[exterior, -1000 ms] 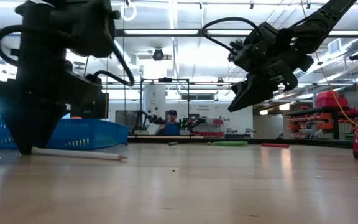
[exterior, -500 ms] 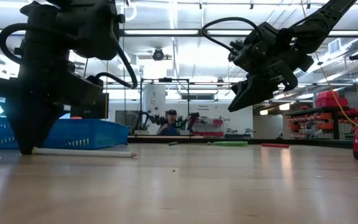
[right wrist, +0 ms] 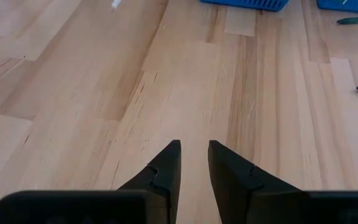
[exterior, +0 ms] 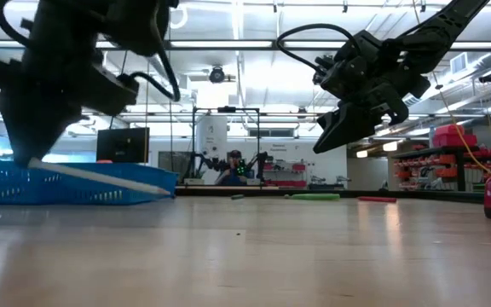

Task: Sort crayons/erasers/pens/pencils in bins
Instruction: Put the white pencil into the bottom left blue bin

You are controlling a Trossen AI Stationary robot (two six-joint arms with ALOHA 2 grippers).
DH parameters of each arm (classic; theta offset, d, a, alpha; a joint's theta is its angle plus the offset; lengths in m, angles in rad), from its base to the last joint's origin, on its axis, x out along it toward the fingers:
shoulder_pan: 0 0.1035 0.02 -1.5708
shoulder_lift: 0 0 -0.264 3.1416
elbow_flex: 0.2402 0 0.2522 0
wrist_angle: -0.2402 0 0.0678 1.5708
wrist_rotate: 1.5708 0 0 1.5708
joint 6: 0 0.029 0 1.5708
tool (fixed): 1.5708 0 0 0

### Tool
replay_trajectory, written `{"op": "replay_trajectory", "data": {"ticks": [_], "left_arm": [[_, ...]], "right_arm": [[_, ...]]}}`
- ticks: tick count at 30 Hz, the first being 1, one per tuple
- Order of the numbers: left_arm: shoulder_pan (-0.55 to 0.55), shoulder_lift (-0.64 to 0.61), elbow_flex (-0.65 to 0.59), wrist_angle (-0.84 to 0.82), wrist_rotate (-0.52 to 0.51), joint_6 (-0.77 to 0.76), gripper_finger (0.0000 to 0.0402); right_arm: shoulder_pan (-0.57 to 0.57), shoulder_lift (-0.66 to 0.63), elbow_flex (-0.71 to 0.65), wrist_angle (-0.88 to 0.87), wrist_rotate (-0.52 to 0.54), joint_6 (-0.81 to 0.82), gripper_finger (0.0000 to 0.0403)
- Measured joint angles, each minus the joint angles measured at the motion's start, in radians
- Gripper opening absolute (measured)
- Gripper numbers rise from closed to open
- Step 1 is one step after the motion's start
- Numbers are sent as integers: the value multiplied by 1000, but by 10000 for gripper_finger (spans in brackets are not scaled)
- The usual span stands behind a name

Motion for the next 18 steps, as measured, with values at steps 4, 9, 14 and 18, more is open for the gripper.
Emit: {"op": "replay_trajectory", "data": {"ticks": [4, 9, 14, 18], "left_arm": [[-12, -78, -19, -71, -30, -12, 45], [-19, -305, -84, -71, -98, -147, 34], [-35, -547, -170, -44, -243, -318, 42], [-33, -668, -287, -37, -281, -480, 45]], "right_arm": [[0, 0, 0, -6, 0, 1, 88], [0, 0, 0, -14, 0, 0, 88], [0, 0, 0, -13, 0, 0, 88], [0, 0, 0, -13, 0, 1, 88]]}}
